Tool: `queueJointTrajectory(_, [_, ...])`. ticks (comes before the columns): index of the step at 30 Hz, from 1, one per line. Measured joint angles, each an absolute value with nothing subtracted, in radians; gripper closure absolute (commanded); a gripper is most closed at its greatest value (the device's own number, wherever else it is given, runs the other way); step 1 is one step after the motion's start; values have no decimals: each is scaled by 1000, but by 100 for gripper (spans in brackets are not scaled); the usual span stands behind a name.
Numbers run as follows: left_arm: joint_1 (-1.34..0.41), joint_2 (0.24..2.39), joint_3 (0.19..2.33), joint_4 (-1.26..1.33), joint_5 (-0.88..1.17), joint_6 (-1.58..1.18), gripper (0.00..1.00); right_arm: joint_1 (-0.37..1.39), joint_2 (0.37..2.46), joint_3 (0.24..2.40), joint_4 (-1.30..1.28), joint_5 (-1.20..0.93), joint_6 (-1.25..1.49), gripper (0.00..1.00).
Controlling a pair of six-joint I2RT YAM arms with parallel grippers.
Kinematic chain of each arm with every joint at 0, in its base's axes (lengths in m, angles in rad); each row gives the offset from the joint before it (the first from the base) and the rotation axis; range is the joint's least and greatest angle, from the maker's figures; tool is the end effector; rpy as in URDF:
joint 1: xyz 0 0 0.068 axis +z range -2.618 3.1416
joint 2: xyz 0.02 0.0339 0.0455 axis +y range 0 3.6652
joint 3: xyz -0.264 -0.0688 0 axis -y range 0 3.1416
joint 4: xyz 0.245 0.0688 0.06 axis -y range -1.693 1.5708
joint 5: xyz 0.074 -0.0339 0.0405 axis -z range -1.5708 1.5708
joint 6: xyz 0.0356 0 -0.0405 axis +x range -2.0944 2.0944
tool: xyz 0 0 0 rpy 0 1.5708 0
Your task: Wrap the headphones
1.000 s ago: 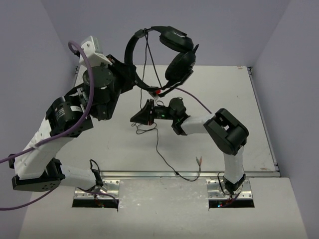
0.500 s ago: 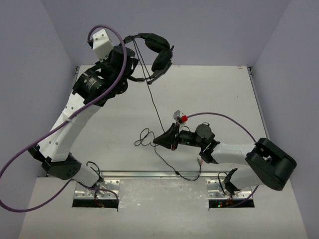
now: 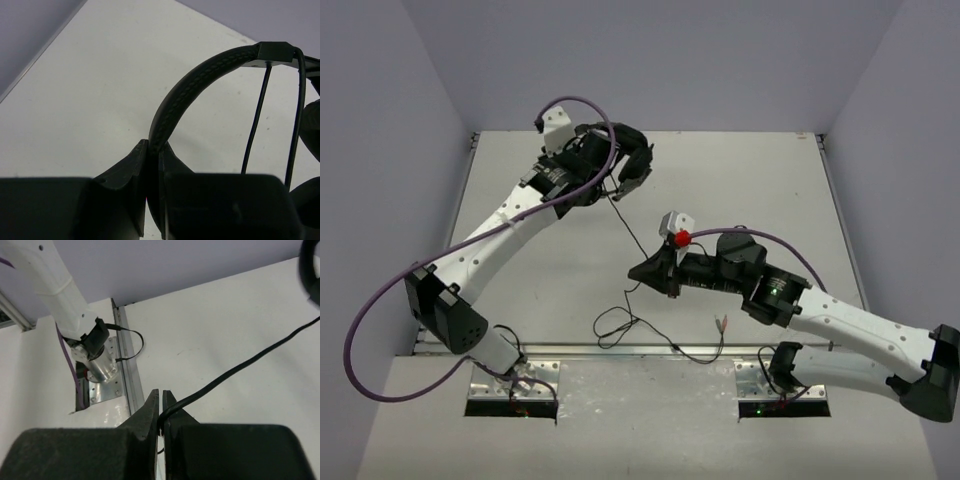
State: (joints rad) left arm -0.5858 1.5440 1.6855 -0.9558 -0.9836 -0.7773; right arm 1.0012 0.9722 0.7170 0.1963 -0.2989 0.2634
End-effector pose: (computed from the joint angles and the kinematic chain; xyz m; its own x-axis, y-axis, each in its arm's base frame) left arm 0.2758 -0.1474 0.4032 -0.3128 -0.2588 -0.9139 -0.5461 0.8363 -0.0498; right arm 0.1159 0.2004 0.3214 -0.2815 0.0219 -0.9593 -0.9218 0.2715 0.2766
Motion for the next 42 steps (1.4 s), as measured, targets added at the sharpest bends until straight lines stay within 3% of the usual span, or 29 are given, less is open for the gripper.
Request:
queueJointTrajectory(8, [-732, 1369, 1140, -464, -915, -430, 100, 981, 1090, 1043, -200, -107, 4, 99])
queueJointTrajectory(15, [-886, 1282, 939, -387, -895, -349, 100, 923, 1151, 1138, -386, 179, -222, 99])
queueJointTrajectory(23, [-946, 1231, 927, -536, -764, -519, 100, 787, 1141, 1079, -388, 285, -411, 99])
queueJointTrajectory(28, [-952, 1081, 933, -570, -628, -499, 100, 737, 1153, 1002, -226, 284, -521, 99])
queueJointTrajectory(42, [-952, 1008, 1213, -792, -482, -336, 100, 666, 1208, 988, -39, -85, -395, 99])
